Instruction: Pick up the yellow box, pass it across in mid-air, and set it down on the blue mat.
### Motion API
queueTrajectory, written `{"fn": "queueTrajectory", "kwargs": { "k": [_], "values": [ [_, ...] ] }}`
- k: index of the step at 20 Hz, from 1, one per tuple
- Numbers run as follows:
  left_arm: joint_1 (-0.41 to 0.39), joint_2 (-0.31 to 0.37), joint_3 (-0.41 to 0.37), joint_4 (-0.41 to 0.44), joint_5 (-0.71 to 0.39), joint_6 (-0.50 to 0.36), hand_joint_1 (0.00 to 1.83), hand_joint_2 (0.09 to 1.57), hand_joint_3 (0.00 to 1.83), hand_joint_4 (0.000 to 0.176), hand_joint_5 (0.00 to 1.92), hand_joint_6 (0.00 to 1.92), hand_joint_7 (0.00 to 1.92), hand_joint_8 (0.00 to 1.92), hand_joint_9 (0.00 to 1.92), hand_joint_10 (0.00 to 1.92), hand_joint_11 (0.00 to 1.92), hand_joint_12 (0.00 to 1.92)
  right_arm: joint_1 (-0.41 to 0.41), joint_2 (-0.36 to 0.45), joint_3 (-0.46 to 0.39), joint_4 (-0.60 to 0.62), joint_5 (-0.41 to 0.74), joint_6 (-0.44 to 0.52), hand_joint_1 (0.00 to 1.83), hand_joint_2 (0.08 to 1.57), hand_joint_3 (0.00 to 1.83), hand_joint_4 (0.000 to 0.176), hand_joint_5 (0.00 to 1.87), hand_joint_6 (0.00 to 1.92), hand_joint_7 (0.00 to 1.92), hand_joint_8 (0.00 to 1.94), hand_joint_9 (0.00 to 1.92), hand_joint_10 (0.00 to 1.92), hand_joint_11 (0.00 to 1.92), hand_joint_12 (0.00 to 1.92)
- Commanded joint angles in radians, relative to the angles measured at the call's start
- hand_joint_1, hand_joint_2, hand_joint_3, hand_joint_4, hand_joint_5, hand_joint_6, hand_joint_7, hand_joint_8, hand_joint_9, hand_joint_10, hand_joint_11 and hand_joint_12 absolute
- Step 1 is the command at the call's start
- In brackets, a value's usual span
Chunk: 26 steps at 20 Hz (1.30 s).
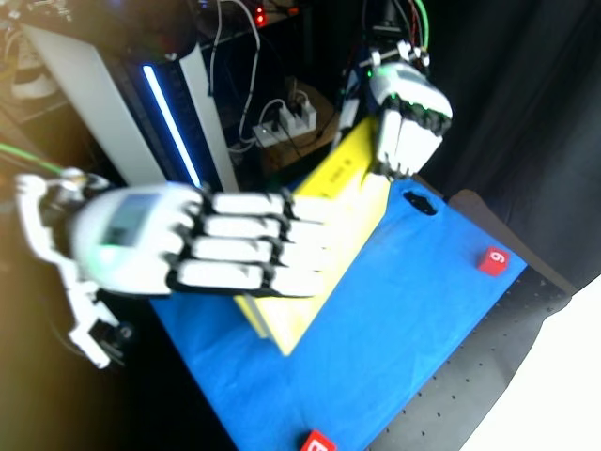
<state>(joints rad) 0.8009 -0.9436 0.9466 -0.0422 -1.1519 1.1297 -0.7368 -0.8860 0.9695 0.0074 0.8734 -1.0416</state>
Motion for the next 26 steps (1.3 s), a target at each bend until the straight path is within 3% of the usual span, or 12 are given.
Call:
{"fn": "queueTrajectory", "kwargs": {
  "k": [1, 2, 3, 4, 5, 7, 11, 20, 21, 22, 23, 26],
  "values": [
    [-0.018, -0.003, -0.006, 0.018, -0.171, -0.018, 1.39, 1.18, 0.01, 0.175, 1.22, 1.92, 1.45, 1.92, 1.58, 1.92, 1.64, 1.92, 0.017, -0.009, 0.005, 0.004, 0.073, 0.000, 0.73, 1.11, 0.00, 0.022, 0.00, 0.00, 0.00, 0.00, 0.00, 0.00, 0.00, 0.00],
    [-0.021, -0.003, -0.007, 0.027, -0.181, -0.018, 1.39, 1.17, 0.00, 0.176, 1.16, 1.92, 1.36, 1.92, 1.52, 1.92, 1.62, 1.92, 0.024, -0.017, 0.012, 0.004, 0.052, 0.000, 0.76, 1.11, 0.00, 0.016, 0.00, 0.00, 0.00, 0.00, 0.00, 0.00, 0.00, 0.00],
    [-0.022, -0.002, -0.009, 0.035, -0.188, -0.018, 1.40, 1.17, 0.00, 0.174, 1.16, 1.92, 1.38, 1.92, 1.53, 1.92, 1.60, 1.92, 0.028, -0.020, 0.017, 0.004, 0.039, 0.000, 0.79, 1.08, 0.03, 0.015, 0.00, 0.00, 0.17, 0.32, 0.00, 0.79, 0.00, 0.76],
    [-0.023, -0.002, -0.010, 0.039, -0.195, -0.018, 1.42, 1.17, 0.00, 0.173, 1.21, 1.92, 1.44, 1.92, 1.54, 1.92, 1.61, 1.92, 0.031, -0.021, 0.020, 0.004, 0.034, 0.000, 0.81, 1.10, 0.02, 0.000, 0.11, 0.02, 0.12, 1.01, 0.00, 1.37, 0.00, 1.60],
    [-0.023, -0.002, -0.011, 0.046, -0.207, -0.018, 1.37, 1.17, 0.00, 0.175, 1.12, 1.92, 1.38, 1.92, 1.55, 1.92, 1.63, 1.92, 0.034, -0.021, 0.023, 0.004, 0.029, 0.000, 0.91, 1.13, 0.00, 0.000, 0.27, 0.67, 0.30, 1.21, 0.24, 1.56, 0.11, 1.86],
    [-0.023, -0.001, -0.014, 0.053, -0.235, -0.018, 1.31, 1.19, 0.01, 0.175, 1.23, 1.92, 1.46, 1.92, 1.55, 1.92, 1.64, 1.92, 0.038, -0.021, 0.028, 0.004, 0.022, 0.000, 1.24, 1.22, 0.00, 0.000, 0.73, 1.84, 0.87, 1.88, 1.09, 1.92, 1.20, 1.92],
    [-0.022, 0.010, -0.020, 0.054, -0.270, -0.017, 1.31, 1.19, 0.01, 0.171, 1.22, 1.92, 1.46, 1.92, 1.55, 1.92, 1.64, 1.92, 0.044, -0.021, 0.035, 0.005, 0.016, 0.000, 1.55, 1.18, 0.00, 0.000, 1.27, 1.92, 1.56, 1.94, 1.65, 1.92, 1.72, 1.92],
    [-0.005, 0.024, -0.019, 0.013, -0.222, -0.017, 1.40, 1.17, 0.00, 0.172, 1.18, 1.92, 1.41, 1.92, 1.54, 1.92, 1.63, 1.92, 0.118, 0.004, 0.042, -0.018, 0.007, -0.029, 1.48, 1.23, 0.00, 0.000, 1.19, 1.92, 1.43, 1.94, 1.55, 1.92, 1.63, 1.92],
    [0.006, 0.032, -0.019, -0.008, -0.226, -0.017, 0.70, 1.11, 0.00, 0.093, 0.24, 0.57, 0.28, 0.46, 0.31, 0.39, 0.33, 1.70, 0.118, 0.013, 0.035, -0.018, 0.007, -0.040, 1.49, 1.22, 0.00, 0.000, 1.22, 1.92, 1.45, 1.94, 1.55, 1.92, 1.62, 1.92],
    [0.017, 0.040, -0.019, -0.038, -0.239, -0.017, 0.56, 1.08, 0.02, 0.080, 0.05, 0.11, 0.06, 0.09, 0.06, 0.08, 0.06, 0.92, 0.119, 0.020, 0.033, -0.018, 0.007, -0.043, 1.52, 1.25, 0.00, 0.000, 1.22, 1.92, 1.43, 1.94, 1.54, 1.92, 1.61, 1.92],
    [0.026, 0.044, -0.019, -0.059, -0.246, -0.014, 0.49, 1.06, 0.00, 0.085, 0.01, 0.02, 0.01, 0.02, 0.01, 0.01, 0.01, 0.18, 0.120, 0.022, 0.033, -0.017, 0.007, -0.043, 1.52, 1.25, 0.00, 0.000, 1.22, 1.92, 1.43, 1.94, 1.53, 1.92, 1.60, 1.92],
    [0.048, 0.055, -0.021, -0.099, -0.247, -0.012, 0.47, 1.06, 0.00, 0.125, 0.00, 0.00, 0.00, 0.00, 0.00, 0.00, 0.00, 0.00, 0.122, 0.030, 0.031, -0.015, 0.004, -0.043, 1.50, 1.25, 0.00, 0.000, 1.17, 1.92, 1.42, 1.94, 1.54, 1.92, 1.62, 1.92]
  ]
}}
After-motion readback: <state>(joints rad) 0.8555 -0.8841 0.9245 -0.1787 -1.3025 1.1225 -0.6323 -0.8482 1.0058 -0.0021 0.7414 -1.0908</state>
